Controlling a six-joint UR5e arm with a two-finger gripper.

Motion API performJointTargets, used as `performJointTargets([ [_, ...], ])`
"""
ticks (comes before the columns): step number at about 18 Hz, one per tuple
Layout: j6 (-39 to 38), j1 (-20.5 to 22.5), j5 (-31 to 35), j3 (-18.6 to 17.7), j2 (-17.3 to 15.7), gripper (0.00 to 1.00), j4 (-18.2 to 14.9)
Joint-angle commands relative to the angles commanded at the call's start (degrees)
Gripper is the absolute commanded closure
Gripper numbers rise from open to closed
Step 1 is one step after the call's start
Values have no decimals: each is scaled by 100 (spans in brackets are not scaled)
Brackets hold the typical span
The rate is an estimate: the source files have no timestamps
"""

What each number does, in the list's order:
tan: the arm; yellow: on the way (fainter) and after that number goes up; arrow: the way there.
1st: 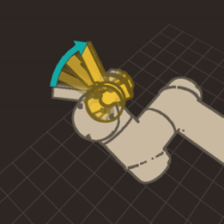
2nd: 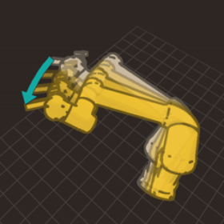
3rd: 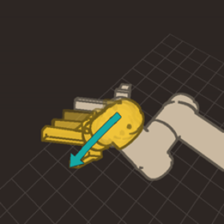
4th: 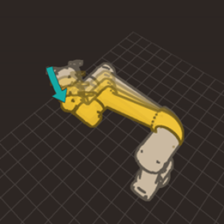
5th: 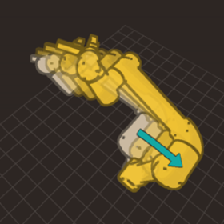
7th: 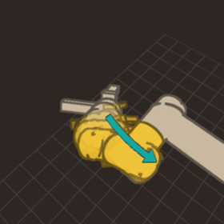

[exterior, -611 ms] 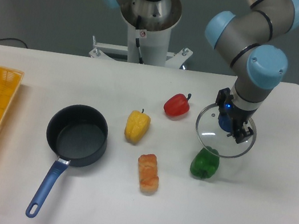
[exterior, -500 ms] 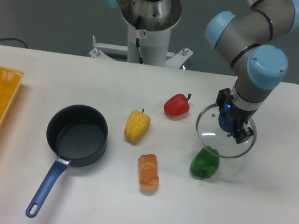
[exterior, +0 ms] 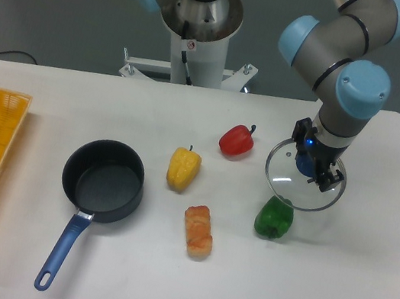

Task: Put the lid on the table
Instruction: 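Carry the glass lid away from the green pepper and lower it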

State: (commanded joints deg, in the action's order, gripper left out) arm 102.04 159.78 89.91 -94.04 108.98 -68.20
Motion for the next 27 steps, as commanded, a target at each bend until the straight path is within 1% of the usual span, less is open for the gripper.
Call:
performJointTargets([
  [7, 281, 176, 0, 79, 210, 40, 79],
  [10, 387, 194, 18, 193, 439, 40, 105],
  [12, 544, 298, 18, 290, 536, 40, 114],
  [15, 817, 457, 26, 316, 676, 40, 368],
  [21, 1108, 642, 35, 378, 1045, 40, 720],
  [24, 1108, 642, 35, 439, 1169, 40, 765],
  [27, 1108, 642, 35, 448, 1186, 40, 765],
])
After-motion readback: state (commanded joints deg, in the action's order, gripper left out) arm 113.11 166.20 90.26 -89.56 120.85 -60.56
